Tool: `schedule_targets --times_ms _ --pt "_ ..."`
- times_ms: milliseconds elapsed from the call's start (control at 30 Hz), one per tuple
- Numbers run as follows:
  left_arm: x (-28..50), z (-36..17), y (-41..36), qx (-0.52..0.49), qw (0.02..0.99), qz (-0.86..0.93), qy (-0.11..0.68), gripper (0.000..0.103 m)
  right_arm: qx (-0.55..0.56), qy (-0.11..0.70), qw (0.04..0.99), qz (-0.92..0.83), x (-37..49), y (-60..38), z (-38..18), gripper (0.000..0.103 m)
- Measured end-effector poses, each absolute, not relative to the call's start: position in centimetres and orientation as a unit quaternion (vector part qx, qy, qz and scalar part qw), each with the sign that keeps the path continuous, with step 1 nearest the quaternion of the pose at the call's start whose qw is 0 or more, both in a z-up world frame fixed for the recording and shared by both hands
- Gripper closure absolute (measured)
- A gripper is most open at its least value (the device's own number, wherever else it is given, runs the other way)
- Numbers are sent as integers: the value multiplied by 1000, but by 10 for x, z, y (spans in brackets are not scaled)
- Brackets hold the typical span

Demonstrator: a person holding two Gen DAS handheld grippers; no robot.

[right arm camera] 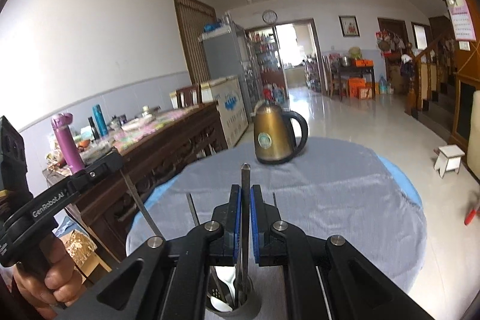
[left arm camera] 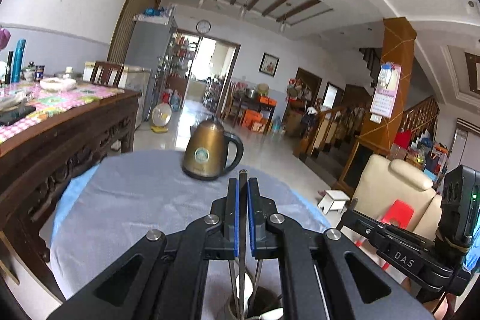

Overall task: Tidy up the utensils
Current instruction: 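Lift both held chopsticks and lower them into the dark cup with both tools, then open both tools to release the chopsticks into the cup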

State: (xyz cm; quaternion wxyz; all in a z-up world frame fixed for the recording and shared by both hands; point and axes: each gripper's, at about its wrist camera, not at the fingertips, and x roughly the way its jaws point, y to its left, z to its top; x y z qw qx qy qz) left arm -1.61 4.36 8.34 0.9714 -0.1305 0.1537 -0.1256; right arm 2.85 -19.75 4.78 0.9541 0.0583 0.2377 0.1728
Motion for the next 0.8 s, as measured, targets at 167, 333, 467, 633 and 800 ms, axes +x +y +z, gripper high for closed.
schedule_targets --times_ms 167,333,467,633,800 --pt "-18 75 43 -134 969 -126 165 98 69 258 949 170 35 -199 36 96" --pt "-21 72 41 -136 967 -130 173 98 80 269 944 174 37 -202 31 96" --pt "-21 71 39 -134 965 -131 184 98 83 275 942 175 38 -200 28 96" --pt "-21 67 36 -132 963 -130 196 98 95 291 936 172 42 -203 21 96" --pt "-18 62 36 -132 958 -135 214 98 106 308 930 173 46 -204 14 96"
